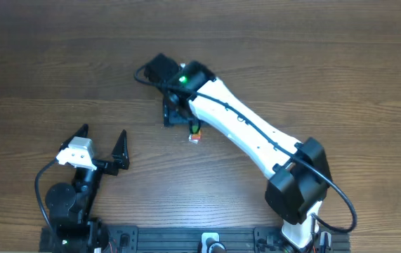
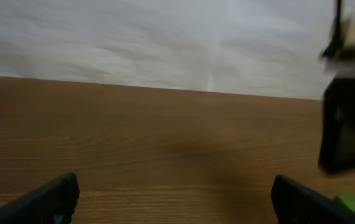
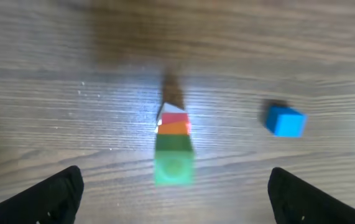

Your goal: Stack Cubes

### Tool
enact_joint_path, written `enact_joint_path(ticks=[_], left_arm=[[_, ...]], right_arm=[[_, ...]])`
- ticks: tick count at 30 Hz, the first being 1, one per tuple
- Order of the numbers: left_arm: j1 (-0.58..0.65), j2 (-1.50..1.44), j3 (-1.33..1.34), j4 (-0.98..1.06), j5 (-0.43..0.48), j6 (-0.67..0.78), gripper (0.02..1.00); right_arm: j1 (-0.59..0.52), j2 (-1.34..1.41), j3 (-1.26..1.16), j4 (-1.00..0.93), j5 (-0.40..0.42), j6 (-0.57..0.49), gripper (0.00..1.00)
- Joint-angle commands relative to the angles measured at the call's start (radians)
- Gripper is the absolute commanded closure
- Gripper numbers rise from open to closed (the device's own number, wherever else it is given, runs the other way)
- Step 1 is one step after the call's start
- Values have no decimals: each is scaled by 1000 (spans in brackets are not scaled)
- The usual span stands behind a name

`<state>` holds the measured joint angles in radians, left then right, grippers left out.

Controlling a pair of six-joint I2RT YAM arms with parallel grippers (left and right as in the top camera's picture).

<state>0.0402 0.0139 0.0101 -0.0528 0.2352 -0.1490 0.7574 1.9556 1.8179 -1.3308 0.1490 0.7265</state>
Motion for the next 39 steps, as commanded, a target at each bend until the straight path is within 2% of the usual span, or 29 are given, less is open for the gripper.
enact_joint_path(ticks=[1,5,10,18,22,29,39], left_arm=[[-4,-8,-5,-3,-4,15,18],[-4,-8,-4,-3,-4,15,18],[-4,-8,-5,-3,-4,14,18],[-4,-8,-5,-3,-4,14,18],[-4,-8,-4,-3,-4,14,18],[-4,-8,-4,-3,-4,15,18],[-4,-8,-4,-3,-4,15,20]], right_arm=[[-77,-75,43,-70,53,-36,62],[-154,-117,8,-162,39,-43,14],[-209,-197,-146,-128,-3,-96,9],[-246,-301,-496,147,-111,-100,7],[-258,-300,-600,270,-138,-108,16],[-284,-267,-694,379,-136,-131,45],[-303,-173,-694,447,-68,-141,82]])
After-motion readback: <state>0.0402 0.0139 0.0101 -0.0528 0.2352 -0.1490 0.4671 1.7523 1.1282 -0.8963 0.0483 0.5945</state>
